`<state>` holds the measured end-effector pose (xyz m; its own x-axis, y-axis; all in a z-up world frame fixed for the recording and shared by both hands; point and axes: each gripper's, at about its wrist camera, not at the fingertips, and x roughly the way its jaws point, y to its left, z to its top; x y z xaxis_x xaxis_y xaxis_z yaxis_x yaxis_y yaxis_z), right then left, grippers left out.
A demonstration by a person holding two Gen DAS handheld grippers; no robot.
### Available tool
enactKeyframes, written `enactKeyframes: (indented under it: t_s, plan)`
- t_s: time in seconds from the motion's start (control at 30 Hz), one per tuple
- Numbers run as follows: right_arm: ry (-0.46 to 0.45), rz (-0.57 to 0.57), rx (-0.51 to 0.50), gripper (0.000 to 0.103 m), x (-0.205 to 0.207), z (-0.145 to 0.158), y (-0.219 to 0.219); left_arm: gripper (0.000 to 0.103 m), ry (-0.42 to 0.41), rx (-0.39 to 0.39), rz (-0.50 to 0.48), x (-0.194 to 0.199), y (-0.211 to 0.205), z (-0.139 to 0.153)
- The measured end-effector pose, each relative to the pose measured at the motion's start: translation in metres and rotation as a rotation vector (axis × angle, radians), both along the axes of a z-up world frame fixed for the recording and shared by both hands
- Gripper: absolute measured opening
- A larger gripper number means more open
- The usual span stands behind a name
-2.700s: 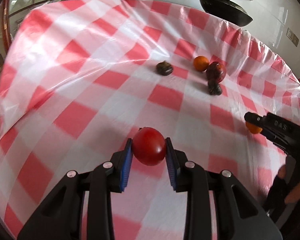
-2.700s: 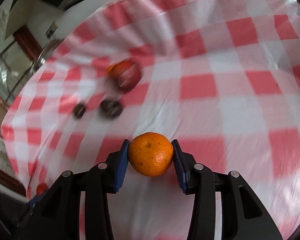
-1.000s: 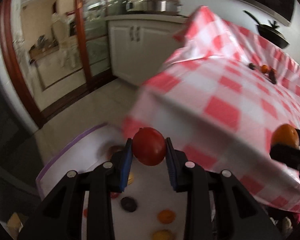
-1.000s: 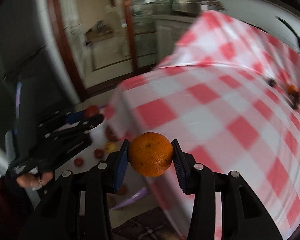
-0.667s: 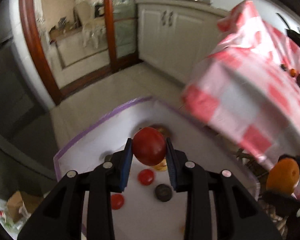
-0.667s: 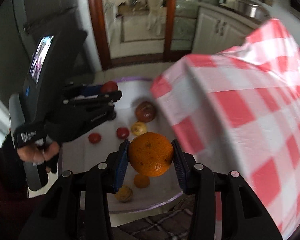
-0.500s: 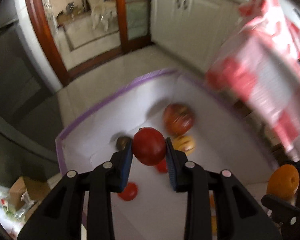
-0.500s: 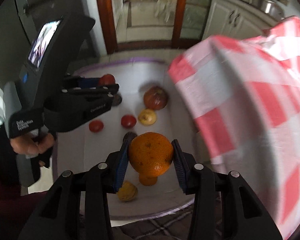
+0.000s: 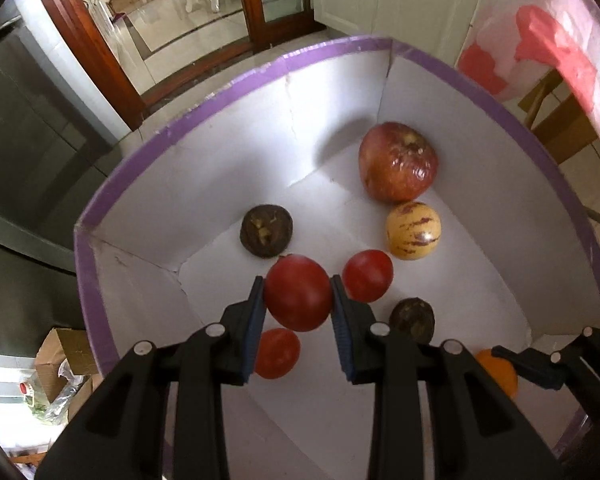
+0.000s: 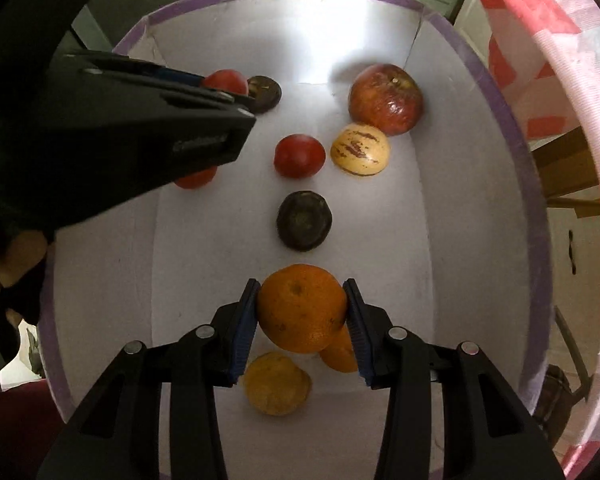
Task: Organize fruits
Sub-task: 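Open the right gripper dropping the orange while the left releases the tomato, then move both open grippers back over the fruits on the tablecloth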
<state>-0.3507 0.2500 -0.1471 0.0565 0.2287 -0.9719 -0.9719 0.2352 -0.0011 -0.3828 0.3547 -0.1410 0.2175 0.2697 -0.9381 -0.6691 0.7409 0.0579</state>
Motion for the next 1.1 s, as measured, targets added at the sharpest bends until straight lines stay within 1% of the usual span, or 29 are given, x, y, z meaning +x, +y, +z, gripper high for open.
enactKeyframes:
  t_s: [0.2,0.27,0.3,0.37,0.4,0.43,0.47,0.5,0.6,0.67,0.77,0.9,1.1]
  plan:
    - [0.019,-0.022,0.018,0.043,0.004,0.003,-0.002,0.033,0.027,-0.012,-0.001,0.003,-0.001,-0.003]
    - [0.018,-0.024,0.026,0.044,0.003,0.006,-0.003,0.036,0.024,-0.016,0.004,0.003,-0.001,-0.003]
    - [0.022,-0.026,0.037,0.044,0.003,0.01,-0.004,0.044,0.022,-0.018,0.01,0.005,0.001,-0.004]
    - [0.031,-0.035,0.056,0.053,0.004,0.017,-0.007,0.065,0.01,-0.02,0.02,0.004,0.003,-0.001]
    - [0.032,-0.038,0.064,0.061,0.004,0.021,-0.007,0.071,0.003,-0.016,0.023,0.003,0.003,0.0]
    - [0.035,-0.042,0.082,0.064,0.004,0.026,-0.009,0.079,-0.004,-0.008,0.03,0.002,0.003,0.002]
    - [0.036,-0.043,0.093,0.064,0.004,0.031,-0.01,0.081,-0.008,-0.002,0.035,0.002,0.004,0.004]
    - [0.032,-0.042,0.099,0.065,0.003,0.035,-0.012,0.081,-0.009,0.004,0.038,0.002,0.003,0.006]
    - [0.029,-0.04,0.115,0.075,0.002,0.043,-0.015,0.086,0.0,0.004,0.036,0.003,0.003,0.005]
    - [0.029,-0.04,0.13,0.076,0.001,0.051,-0.018,0.088,0.003,0.011,0.033,0.003,0.001,0.009]
    - [0.02,-0.023,0.142,0.081,-0.001,0.06,-0.022,0.089,0.008,0.028,0.029,0.004,-0.002,0.016]
    - [-0.008,0.013,0.184,0.083,-0.008,0.079,-0.031,0.089,-0.002,0.058,0.015,0.008,-0.007,0.036]
    - [-0.032,0.024,0.293,0.086,-0.008,0.123,-0.062,0.089,-0.039,0.155,-0.026,0.022,-0.028,0.084]
